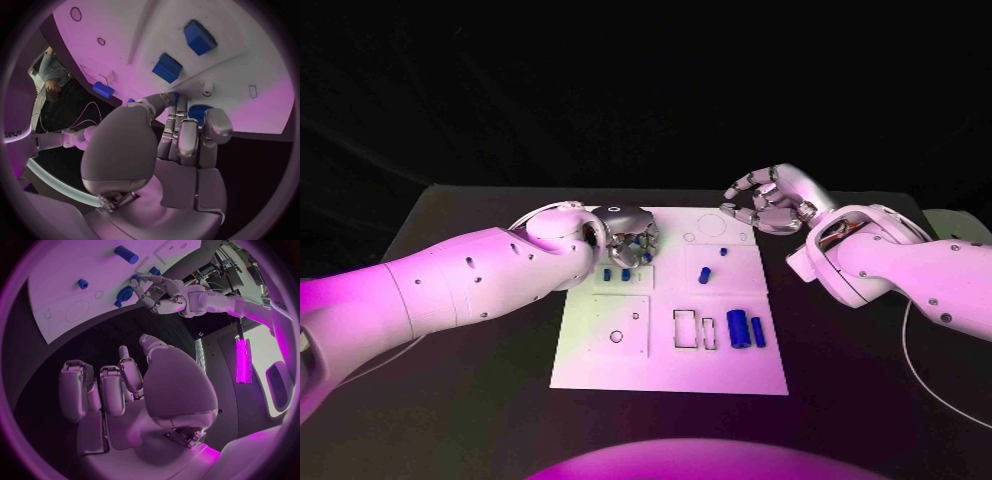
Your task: Assemble the parts on the task board
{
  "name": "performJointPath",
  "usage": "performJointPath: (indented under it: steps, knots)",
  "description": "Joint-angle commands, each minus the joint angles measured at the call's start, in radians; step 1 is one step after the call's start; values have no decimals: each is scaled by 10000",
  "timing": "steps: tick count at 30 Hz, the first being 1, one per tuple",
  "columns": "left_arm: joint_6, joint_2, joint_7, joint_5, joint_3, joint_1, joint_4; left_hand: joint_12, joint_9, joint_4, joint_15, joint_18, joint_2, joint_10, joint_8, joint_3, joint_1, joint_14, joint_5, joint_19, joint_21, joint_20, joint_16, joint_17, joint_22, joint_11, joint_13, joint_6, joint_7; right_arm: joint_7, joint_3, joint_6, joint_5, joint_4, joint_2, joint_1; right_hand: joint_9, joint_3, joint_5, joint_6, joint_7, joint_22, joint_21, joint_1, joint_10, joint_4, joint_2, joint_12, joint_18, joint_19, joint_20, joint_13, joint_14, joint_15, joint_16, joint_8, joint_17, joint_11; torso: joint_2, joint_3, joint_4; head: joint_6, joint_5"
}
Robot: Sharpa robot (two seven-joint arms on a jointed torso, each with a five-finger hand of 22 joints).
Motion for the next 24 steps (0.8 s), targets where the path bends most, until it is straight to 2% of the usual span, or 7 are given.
performJointPath:
  steps: [1,4,6,9,13,17,24]
  knots:
    - [-200,-167,-22,317,91,10,283,-69,18,-26,26,-126,4,68,-48,21,-113,75,-28,24,51,57,14,-21,-7,10,1,38,78,102,-1,-17,-44,10,-12,-8,-14,73,66,-43,-23,1230,-26,-48,-10,-2,-54,0,110,-8,-92,297,519,-91,-42,56,657,-12,-7,11,17,24,0]
    - [-135,-449,-128,556,212,13,596,-81,19,-27,27,-127,1,76,-52,21,-120,72,-29,27,55,58,11,-34,0,11,-1,42,79,99,-1,-20,-44,10,-28,-10,-14,73,66,-43,-23,1230,-26,-48,-10,-2,-54,0,110,-8,-92,297,519,-91,-42,56,657,-12,-24,17,31,17,-11]
    - [-51,-765,-253,839,317,19,900,-127,20,-25,33,-125,-14,94,-72,13,-156,75,-33,23,53,60,11,-31,-5,17,-7,49,84,95,-1,-23,-44,11,-46,-11,-14,73,66,-43,-23,1230,-26,-48,-10,-2,-54,0,110,-8,-92,297,519,-91,-42,56,657,-12,-18,19,31,39,12]
    - [-7,-1025,-344,1068,377,25,1112,-148,21,-23,35,-125,-20,105,-80,9,-172,72,-34,24,55,61,7,-47,-1,18,-10,56,84,93,-1,-25,-44,13,-61,-12,-14,73,66,-43,-23,1230,-26,-48,-10,-2,-54,0,110,-8,-92,297,519,-91,-42,56,657,-12,-36,24,56,29,-7]
    - [56,-1392,-444,1292,427,30,1346,-162,22,-23,36,-123,-25,114,-86,5,-183,69,-35,20,52,62,3,-60,-7,18,-11,60,84,89,-1,-27,-44,15,-77,-12,-14,73,66,-43,-23,1230,-26,-48,-10,-2,-54,0,110,-8,-92,297,519,-91,-42,56,657,-12,-61,23,89,17,-24]
    - [193,-1622,-511,1388,444,30,1417,-184,24,-23,37,-126,-35,130,-94,-3,-200,69,-37,26,60,63,2,-65,8,17,-13,68,83,85,-1,-24,-44,15,-91,-12,-14,73,66,-43,-23,1230,-26,-48,-10,-2,-54,0,110,-8,-92,297,519,-91,-42,56,657,-12,-59,16,94,2,-42]
    - [283,-1779,-555,1416,450,24,1340,-205,25,-22,37,-124,-46,142,-103,-10,-216,63,-39,21,57,63,-4,-89,0,17,-15,74,83,82,-1,-22,-44,14,-91,-13,-14,73,66,-43,-23,1230,-26,-48,-10,-2,-54,0,110,-8,-92,297,519,-91,-42,56,657,-12,-45,18,86,9,13]
